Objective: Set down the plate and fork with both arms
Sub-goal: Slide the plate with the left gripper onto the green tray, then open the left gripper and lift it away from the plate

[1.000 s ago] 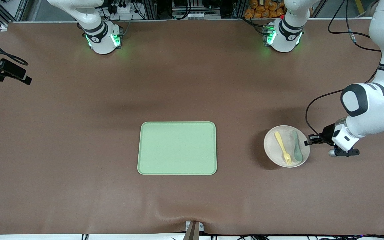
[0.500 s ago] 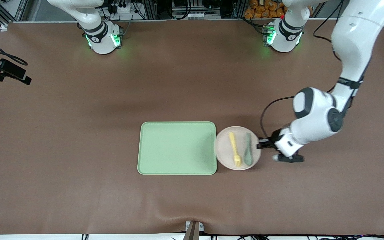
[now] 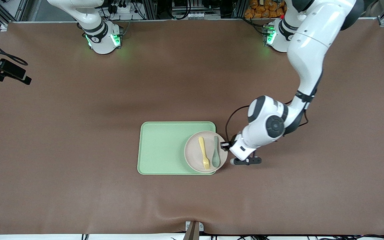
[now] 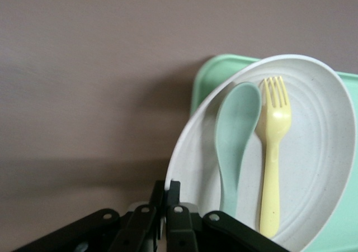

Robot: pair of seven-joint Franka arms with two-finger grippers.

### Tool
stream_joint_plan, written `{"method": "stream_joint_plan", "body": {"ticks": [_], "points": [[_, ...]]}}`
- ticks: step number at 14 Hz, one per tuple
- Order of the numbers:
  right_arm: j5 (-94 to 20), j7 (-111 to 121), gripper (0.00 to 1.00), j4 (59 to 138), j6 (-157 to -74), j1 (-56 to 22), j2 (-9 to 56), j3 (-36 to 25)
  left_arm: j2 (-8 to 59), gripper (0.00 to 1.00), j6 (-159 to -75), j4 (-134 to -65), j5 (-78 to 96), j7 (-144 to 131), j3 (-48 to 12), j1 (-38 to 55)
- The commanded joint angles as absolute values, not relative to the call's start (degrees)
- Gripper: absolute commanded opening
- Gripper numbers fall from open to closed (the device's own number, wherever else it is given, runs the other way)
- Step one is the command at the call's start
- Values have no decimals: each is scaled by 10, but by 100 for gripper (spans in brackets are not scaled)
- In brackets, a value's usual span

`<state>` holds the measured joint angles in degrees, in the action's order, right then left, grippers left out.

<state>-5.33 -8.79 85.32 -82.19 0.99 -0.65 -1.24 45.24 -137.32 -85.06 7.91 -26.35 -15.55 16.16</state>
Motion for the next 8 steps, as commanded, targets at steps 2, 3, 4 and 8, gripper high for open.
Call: {"method": "stream_joint_plan", "body": {"ticks": [2, 3, 4, 8], "points": [[-54, -86, 100, 853, -826, 13, -4, -9, 482, 0, -1368, -806, 84, -289, -146, 190], [-54, -85, 100, 853, -827, 13, -4, -9, 489, 0, -1370, -805, 84, -291, -145, 198], [-54, -85, 100, 853, -831, 12, -3, -9, 495, 0, -1374, -804, 84, -291, -146, 203], [-54, -85, 100, 853, -833, 5, 4, -7, 511, 0, -1376, -795, 84, -291, -145, 214]]}}
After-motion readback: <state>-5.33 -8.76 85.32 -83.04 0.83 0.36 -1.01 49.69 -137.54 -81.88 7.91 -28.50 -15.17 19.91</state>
